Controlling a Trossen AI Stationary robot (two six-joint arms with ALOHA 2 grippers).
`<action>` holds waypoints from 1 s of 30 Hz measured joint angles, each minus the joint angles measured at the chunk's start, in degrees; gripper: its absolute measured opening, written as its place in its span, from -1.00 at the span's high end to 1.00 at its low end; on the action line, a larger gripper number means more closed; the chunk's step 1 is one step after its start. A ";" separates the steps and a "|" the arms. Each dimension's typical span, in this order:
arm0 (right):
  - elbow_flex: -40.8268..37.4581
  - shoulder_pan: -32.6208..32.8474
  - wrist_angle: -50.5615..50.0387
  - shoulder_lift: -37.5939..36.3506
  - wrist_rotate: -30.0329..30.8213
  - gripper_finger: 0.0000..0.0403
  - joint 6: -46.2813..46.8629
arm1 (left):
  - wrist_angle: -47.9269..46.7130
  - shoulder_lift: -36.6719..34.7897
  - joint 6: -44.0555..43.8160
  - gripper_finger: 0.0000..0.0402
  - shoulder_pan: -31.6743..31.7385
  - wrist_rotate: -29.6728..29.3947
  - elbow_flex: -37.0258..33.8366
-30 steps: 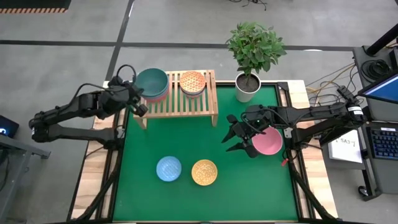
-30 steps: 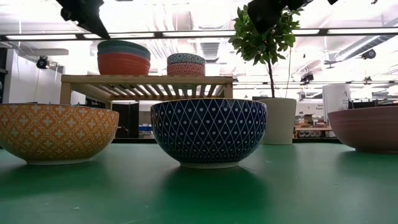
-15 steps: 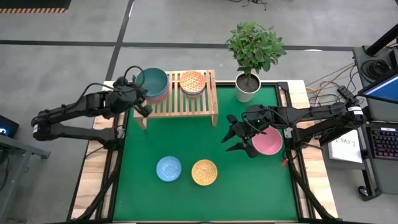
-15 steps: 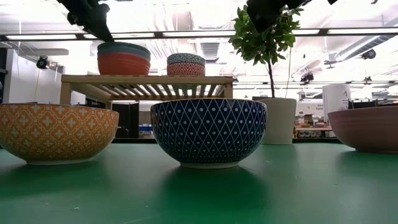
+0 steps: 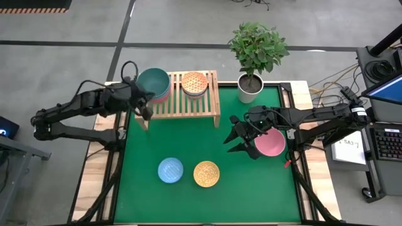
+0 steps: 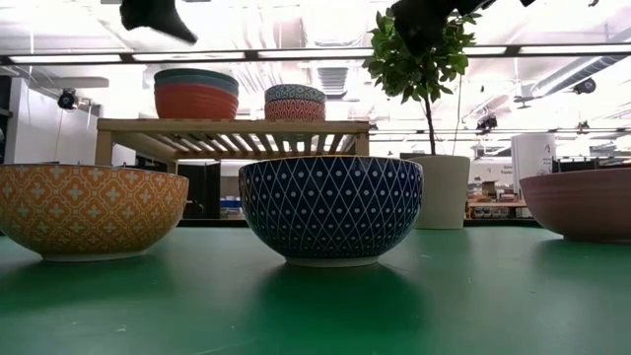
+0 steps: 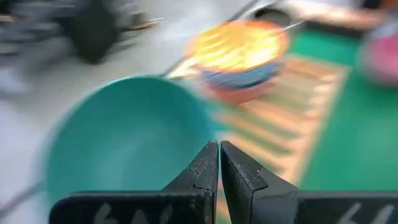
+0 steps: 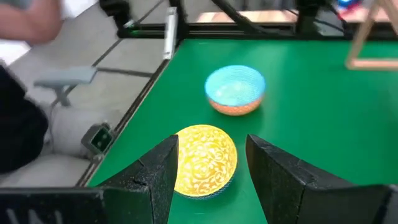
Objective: Place and stack bowls onto a shelf
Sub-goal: Stack the pink bowl in the green bowl on the shelf
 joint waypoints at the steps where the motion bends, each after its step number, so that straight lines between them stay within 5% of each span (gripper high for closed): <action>1: 0.00 0.00 -0.01 0.00 1.34 0.12 2.08 | 1.40 -0.04 -0.75 1.00 -0.68 3.35 0.12; 4: 0.02 -0.02 -1.05 -0.02 6.18 0.12 7.89 | 7.50 0.06 -1.20 1.00 -4.07 11.60 -0.58; 9: 0.02 0.00 -8.69 -0.02 7.09 0.12 17.81 | 15.14 1.64 -1.47 1.00 -13.21 12.91 -2.58; 21: 0.09 -1.03 -44.40 -0.02 13.98 0.12 42.51 | 19.37 8.90 -2.89 1.00 -30.25 -4.06 -3.11; 30: -1.99 -0.76 -54.08 0.02 16.13 0.12 48.30 | 19.48 12.36 -4.74 1.00 -31.50 -4.96 -3.11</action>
